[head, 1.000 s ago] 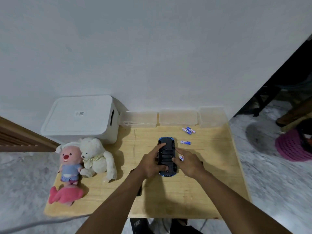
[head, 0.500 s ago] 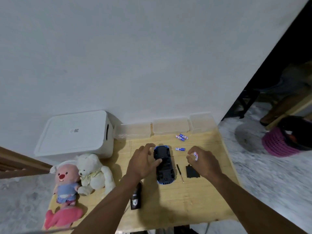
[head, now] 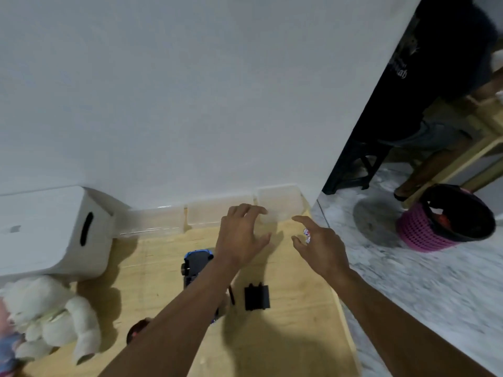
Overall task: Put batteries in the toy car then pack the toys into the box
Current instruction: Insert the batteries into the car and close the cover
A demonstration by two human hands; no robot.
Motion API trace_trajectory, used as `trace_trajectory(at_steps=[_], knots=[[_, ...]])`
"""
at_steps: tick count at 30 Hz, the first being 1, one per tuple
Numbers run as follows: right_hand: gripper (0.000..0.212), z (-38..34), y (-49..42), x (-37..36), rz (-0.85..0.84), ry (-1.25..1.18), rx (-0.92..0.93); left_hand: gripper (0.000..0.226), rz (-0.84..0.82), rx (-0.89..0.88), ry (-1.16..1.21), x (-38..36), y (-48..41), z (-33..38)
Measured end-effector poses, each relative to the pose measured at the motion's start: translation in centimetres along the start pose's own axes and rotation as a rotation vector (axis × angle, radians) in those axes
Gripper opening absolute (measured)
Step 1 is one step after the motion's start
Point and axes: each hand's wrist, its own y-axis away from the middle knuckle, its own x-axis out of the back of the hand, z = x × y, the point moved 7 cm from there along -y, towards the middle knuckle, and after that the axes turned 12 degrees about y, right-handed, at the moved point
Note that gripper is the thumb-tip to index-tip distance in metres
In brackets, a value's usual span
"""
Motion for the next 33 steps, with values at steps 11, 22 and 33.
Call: trace_trajectory(at_steps=[11,22,33], knots=[[0.067,3.7,-6.3,-4.9,0.179,-0.11,0.086,0.057,0.246,-0.073,-0.175,-7.7,-3.2,-2.2],[0.074,4.2,-7.7,-5.9,0.223,-0.164,0.047,0.039,0.362,-0.225,-0.394,-8.1,-3.8,-1.7],[0.085,4.1,-7.7,-5.9,0.108,-0.185,-0.016,0.026,0.422,-0.422,-0.536,-8.7,-3.8,-0.5]])
